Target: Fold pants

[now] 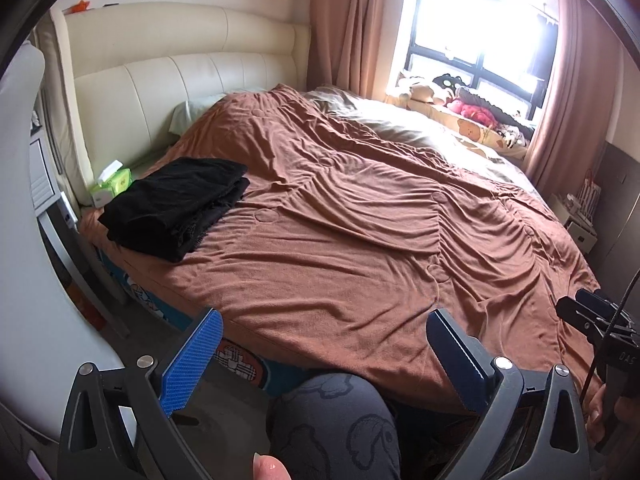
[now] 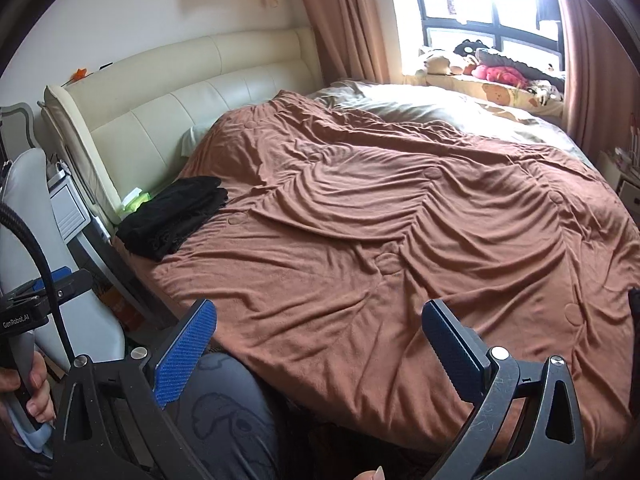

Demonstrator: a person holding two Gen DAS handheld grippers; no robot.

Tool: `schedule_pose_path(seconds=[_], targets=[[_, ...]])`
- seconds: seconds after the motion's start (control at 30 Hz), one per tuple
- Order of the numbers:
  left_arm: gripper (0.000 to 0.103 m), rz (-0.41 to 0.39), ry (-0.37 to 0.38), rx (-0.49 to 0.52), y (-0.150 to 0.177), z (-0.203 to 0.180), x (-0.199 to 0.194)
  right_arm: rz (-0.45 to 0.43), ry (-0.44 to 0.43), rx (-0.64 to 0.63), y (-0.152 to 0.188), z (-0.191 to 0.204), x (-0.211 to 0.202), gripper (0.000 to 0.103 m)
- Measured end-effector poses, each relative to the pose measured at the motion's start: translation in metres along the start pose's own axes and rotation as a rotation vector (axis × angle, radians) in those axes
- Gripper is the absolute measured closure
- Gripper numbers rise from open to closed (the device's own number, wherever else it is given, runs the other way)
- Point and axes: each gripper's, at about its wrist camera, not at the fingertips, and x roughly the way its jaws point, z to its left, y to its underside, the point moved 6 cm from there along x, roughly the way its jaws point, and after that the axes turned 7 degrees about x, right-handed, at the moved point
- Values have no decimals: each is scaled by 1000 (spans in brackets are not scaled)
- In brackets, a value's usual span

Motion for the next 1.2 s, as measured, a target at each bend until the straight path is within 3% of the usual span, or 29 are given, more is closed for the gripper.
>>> schedule_pose_path(seconds=[0.57,0.77,1.2], targets=[[0,-59,59,120,38,-48,-60,-50,113,30,48,2,-87,0],[0,-85,77,141,50,-56,-74,-89,114,61,68,2,-113,0],[0,-126,86,156,73,-65,-84,-146,148,52,100,-2,-133,0]])
